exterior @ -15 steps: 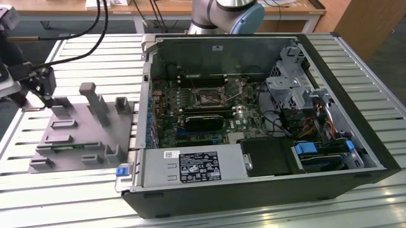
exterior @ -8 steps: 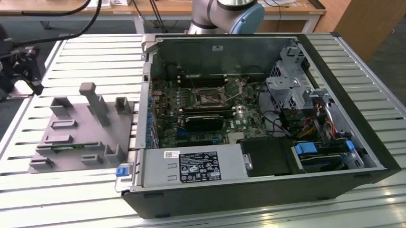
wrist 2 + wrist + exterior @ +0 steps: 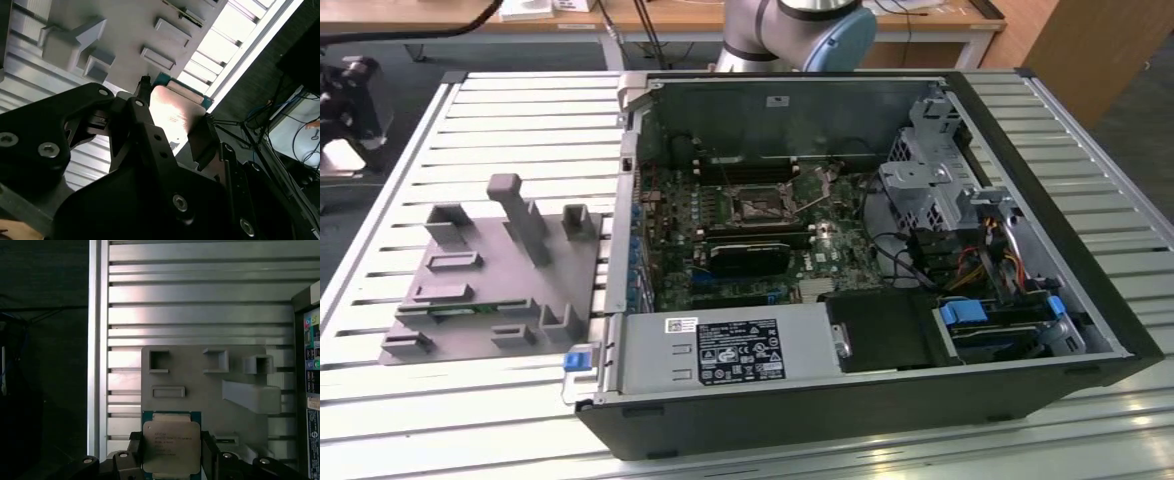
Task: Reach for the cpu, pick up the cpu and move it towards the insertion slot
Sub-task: 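Pick up the cpu and move it towards the insertion slot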
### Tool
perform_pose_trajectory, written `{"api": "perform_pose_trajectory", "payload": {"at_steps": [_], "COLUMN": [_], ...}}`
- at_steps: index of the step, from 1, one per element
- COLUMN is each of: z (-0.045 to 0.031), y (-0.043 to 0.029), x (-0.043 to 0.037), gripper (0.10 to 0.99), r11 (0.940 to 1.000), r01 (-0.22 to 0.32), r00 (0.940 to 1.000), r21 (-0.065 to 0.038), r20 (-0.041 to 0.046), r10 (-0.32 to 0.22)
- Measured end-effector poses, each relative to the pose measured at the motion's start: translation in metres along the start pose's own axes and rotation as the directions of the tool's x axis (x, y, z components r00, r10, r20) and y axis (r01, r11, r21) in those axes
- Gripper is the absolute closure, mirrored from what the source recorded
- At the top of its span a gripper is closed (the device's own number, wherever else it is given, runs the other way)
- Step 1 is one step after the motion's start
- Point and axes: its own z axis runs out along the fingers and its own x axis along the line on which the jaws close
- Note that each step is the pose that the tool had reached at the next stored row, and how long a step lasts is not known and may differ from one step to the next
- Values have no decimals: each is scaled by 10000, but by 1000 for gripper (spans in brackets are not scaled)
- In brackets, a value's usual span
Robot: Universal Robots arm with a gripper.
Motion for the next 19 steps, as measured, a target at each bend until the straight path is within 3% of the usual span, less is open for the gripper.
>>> {"api": "perform_pose_trajectory", "payload": {"at_steps": [6, 14, 19], "z": [-246, -259, -255], "y": [14, 21, 26], "x": [4, -229, -430], "gripper": [541, 541, 541], "r11": [10000, 10000, 10000], "r01": [1, -1, -7], "r00": [10000, 10000, 9999], "r21": [0, -1, 2], "r20": [-1, -12, -103], "r10": [-1, 1, 7]}}
